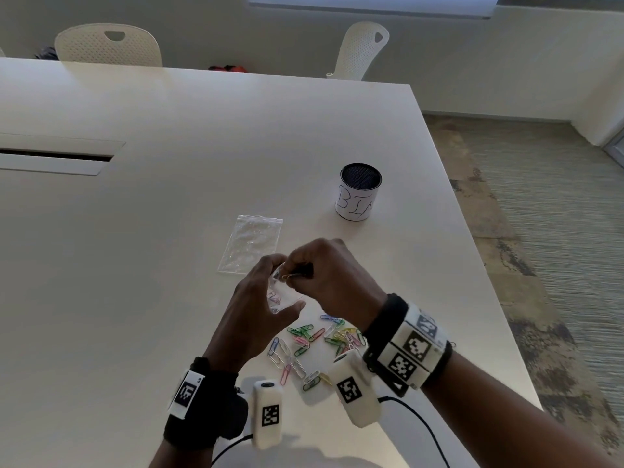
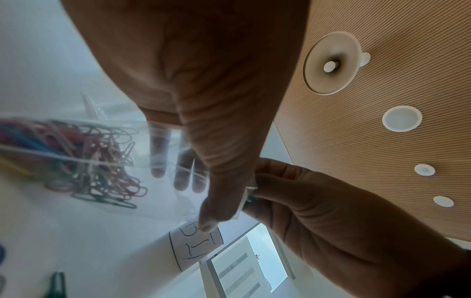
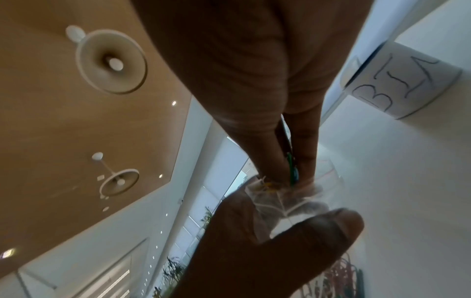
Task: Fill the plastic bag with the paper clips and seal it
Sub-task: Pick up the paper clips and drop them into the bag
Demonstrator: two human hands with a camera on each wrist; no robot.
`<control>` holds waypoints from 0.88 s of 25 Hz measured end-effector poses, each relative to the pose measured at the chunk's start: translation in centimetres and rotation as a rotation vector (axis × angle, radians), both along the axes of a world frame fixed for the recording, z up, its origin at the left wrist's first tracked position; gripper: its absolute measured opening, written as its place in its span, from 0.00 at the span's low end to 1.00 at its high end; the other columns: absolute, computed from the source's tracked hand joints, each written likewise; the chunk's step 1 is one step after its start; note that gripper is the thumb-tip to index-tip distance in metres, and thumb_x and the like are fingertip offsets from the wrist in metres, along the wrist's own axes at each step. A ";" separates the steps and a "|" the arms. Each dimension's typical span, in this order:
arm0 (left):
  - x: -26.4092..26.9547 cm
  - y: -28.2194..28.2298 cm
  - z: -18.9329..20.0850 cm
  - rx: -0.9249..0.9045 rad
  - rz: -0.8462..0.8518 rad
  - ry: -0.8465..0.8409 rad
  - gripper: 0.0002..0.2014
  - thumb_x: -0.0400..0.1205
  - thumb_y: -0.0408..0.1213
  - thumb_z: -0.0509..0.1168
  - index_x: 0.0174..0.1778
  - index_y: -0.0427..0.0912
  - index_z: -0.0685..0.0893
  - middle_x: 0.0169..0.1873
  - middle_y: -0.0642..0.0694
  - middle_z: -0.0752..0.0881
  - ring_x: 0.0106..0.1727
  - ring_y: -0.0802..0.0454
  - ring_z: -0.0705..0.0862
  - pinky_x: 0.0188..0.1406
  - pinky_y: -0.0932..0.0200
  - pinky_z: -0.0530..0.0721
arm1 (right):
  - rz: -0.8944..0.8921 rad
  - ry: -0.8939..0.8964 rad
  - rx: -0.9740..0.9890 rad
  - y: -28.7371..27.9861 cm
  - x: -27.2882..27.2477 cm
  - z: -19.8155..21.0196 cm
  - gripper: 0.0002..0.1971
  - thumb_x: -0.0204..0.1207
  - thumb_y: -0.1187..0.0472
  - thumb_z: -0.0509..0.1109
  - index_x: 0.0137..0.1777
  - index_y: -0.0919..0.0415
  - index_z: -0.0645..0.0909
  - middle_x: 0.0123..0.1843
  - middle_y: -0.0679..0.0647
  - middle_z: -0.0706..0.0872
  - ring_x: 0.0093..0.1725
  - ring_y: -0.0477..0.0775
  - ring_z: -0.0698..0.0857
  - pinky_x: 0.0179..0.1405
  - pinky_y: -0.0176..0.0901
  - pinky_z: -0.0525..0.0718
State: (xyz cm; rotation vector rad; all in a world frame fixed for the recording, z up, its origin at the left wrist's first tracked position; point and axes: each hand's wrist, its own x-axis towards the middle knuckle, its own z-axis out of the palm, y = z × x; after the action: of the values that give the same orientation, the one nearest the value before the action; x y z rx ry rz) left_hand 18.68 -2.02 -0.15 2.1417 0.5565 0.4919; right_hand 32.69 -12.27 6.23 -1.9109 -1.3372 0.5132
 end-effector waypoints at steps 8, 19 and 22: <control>0.0 0.4 -0.3 -0.011 -0.006 -0.020 0.30 0.74 0.35 0.81 0.69 0.52 0.75 0.54 0.54 0.88 0.52 0.58 0.89 0.45 0.70 0.86 | 0.050 -0.067 -0.022 0.6 -0.6 0.1 0.08 0.77 0.71 0.79 0.54 0.63 0.94 0.51 0.56 0.95 0.46 0.46 0.94 0.51 0.38 0.93; -0.6 1.1 0.0 0.045 0.005 -0.007 0.30 0.74 0.41 0.82 0.69 0.50 0.76 0.56 0.59 0.85 0.60 0.68 0.83 0.54 0.78 0.78 | 0.491 -0.068 -0.214 -3.9 -0.7 -1.9 0.11 0.79 0.59 0.78 0.61 0.55 0.89 0.60 0.49 0.92 0.56 0.45 0.90 0.60 0.47 0.90; -0.9 1.1 0.0 0.050 0.017 -0.014 0.30 0.75 0.39 0.82 0.70 0.52 0.75 0.56 0.60 0.85 0.59 0.69 0.83 0.53 0.77 0.79 | 0.570 -0.203 -0.281 -3.2 -2.2 -4.7 0.21 0.78 0.54 0.79 0.71 0.51 0.84 0.72 0.48 0.86 0.69 0.49 0.85 0.71 0.49 0.84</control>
State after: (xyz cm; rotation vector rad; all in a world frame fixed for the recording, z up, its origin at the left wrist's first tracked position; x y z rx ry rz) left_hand 17.82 -0.90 -0.16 2.1810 0.5603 0.5346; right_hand 30.47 -15.48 1.54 -1.8173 -2.0521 0.8376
